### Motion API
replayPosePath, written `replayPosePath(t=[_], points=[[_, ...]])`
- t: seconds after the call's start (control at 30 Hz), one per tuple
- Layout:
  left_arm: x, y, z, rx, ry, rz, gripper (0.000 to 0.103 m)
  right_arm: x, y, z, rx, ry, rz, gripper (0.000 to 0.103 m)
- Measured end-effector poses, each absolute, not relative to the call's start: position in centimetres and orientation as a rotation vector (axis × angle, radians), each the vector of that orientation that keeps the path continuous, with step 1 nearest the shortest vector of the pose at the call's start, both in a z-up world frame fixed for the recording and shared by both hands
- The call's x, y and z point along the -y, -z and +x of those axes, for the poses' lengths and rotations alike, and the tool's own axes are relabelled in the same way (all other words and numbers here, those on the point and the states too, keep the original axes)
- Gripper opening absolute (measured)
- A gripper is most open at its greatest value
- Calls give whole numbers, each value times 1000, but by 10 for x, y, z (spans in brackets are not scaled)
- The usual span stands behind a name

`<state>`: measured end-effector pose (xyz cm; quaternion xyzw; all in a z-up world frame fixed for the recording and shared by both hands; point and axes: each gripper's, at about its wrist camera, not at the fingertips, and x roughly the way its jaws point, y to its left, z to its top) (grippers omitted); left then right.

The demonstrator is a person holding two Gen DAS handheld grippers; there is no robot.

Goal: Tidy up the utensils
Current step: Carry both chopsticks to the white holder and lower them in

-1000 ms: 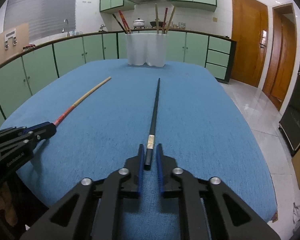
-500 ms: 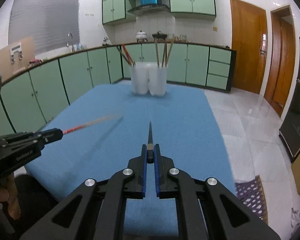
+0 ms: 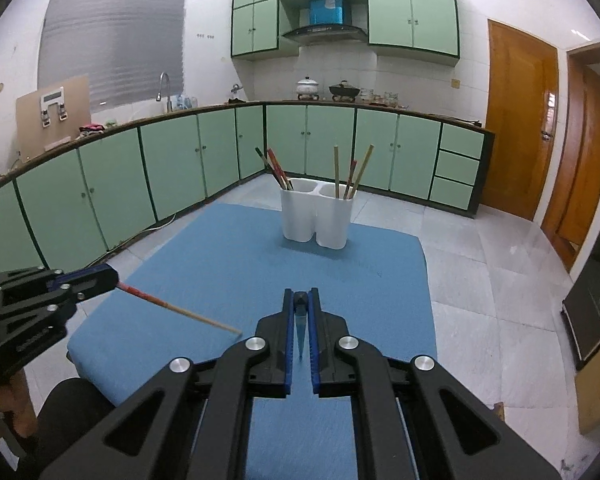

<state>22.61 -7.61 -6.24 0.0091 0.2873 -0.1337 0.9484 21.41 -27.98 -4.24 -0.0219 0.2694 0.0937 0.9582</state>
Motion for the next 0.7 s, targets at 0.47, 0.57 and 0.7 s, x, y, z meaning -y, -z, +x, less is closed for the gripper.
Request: replayPosePath(t=[0.47,0.57,0.7], points=[[79,30,261,-599,336,50,5,273,17,251,-618,-237,-98,6],[78,23,275,-624,361,43,5,273,6,260,-627,-243,-93,6],[77,15,289,-646,377,46,5,276,-10,268,-628,-250,-103,6]])
